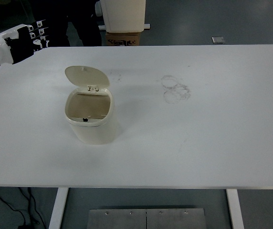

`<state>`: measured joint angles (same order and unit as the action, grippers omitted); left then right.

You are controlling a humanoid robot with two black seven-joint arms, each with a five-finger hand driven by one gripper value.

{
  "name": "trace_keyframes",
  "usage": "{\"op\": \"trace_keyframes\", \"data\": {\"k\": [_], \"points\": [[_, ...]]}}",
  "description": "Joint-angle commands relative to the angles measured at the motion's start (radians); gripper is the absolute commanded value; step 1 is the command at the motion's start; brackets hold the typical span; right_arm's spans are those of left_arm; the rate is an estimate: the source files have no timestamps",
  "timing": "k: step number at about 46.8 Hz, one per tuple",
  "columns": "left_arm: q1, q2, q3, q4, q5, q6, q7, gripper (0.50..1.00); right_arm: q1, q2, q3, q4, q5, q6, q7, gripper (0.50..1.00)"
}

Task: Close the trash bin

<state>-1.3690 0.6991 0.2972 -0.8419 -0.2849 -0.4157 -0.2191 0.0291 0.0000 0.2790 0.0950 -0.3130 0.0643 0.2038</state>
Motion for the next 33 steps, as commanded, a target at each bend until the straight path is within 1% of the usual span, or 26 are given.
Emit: {"op": "trace_keyframes", "data": {"k": [1, 10, 18, 22, 26, 33], "points": [[-0.074, -0.004, 0.098, -0.043, 0.0, -0.002, 0.0, 1.0, 0.0, 0.0, 0.0, 0.0, 0.0, 0.0, 0.0, 0.991], [-0.257, -0.029, 0.318, -0.17, 0.0, -0.009, 0.003, 1.0, 0.0, 0.0, -0.001, 0.0, 0.0, 0.0, 0.0, 0.991], [-0.389, -0.058, 0.44, -0.221, 0.004, -0.08, 0.009, 1.0, 0.0, 0.0, -0.001, 0.0, 0.0, 0.0, 0.0, 0.991], [-0.452, -0.067, 0.482, -0.238, 0.033, -0.106, 0.01, 1.0, 0.0, 0.0, 0.0, 0.0, 0.0, 0.0, 0.0, 0.991], [-0.499, -0.066, 0.502, -0.267, 0.101, -0.135, 0.01, 1.0, 0.0, 0.0, 0.0, 0.0, 0.0, 0.0, 0.0, 0.991], [-0.555, -0.066, 0.516, -0.281, 0.231, -0.193, 0.01, 1.0, 0.0, 0.0, 0.0, 0.0, 0.0, 0.0, 0.0, 0.991]]}}
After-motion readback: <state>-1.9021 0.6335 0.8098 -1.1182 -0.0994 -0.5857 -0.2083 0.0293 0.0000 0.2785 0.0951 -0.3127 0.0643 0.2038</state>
